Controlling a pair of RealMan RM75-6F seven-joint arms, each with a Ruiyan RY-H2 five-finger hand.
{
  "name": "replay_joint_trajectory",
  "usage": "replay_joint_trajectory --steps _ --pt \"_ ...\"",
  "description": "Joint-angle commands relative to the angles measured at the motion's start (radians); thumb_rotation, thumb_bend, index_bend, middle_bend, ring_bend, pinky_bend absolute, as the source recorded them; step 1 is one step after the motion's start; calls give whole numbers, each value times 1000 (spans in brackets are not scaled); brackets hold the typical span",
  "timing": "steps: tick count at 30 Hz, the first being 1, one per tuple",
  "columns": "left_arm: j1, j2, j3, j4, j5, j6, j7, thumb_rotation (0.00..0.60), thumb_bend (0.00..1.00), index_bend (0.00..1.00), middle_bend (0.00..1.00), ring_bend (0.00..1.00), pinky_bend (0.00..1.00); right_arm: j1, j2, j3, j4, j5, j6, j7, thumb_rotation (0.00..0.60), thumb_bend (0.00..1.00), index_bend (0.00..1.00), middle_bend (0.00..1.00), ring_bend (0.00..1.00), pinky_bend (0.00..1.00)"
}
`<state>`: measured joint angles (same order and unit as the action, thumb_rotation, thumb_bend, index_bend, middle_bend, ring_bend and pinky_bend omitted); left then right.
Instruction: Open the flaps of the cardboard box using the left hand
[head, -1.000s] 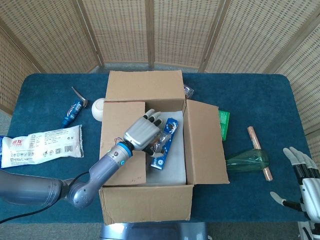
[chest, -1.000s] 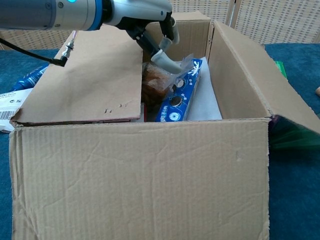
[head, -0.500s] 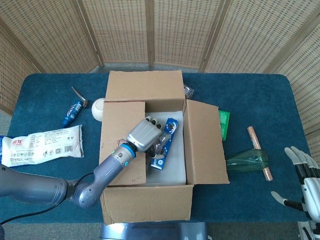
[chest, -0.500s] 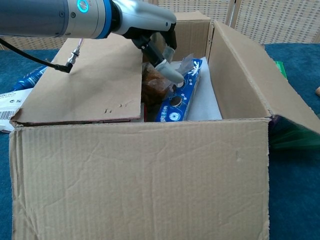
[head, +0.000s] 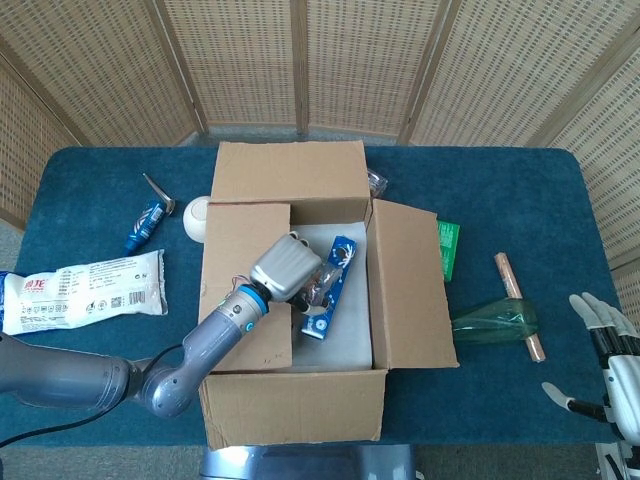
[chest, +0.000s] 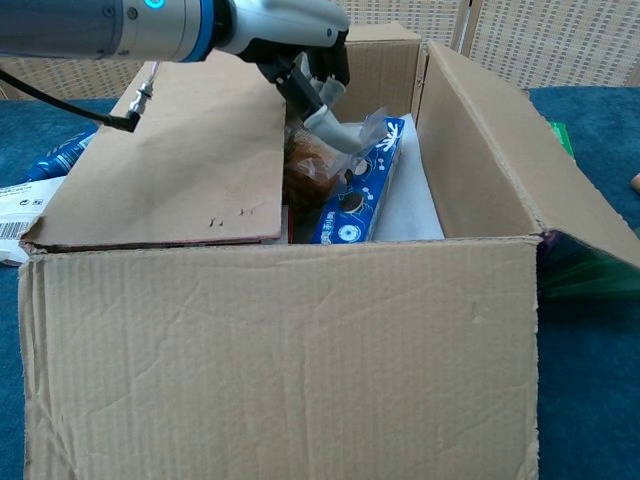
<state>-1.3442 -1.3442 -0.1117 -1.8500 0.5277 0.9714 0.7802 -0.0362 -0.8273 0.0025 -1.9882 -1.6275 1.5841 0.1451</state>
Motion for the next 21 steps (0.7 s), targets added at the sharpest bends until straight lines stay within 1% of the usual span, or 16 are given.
replay_joint_trajectory --steps 1,6,13,21 --pt "3 15 0 -15 4 5 -1 291 0 638 718 440 370 -1 0 0 0 -1 1 -1 600 0 0 0 0 0" --pt "9 35 3 -29 11 12 0 290 0 644 743 465 354 0 0 -2 -2 -3 -2 -5 600 0 0 0 0 0" --pt "12 54 8 -47 11 16 3 289 0 653 791 490 388 -1 -5 0 -2 -2 2 -14 600 0 0 0 0 0" --pt "29 105 -1 -93 35 34 -13 291 0 655 821 501 408 2 -8 -1 -2 -2 -5 -20 600 0 0 0 0 0"
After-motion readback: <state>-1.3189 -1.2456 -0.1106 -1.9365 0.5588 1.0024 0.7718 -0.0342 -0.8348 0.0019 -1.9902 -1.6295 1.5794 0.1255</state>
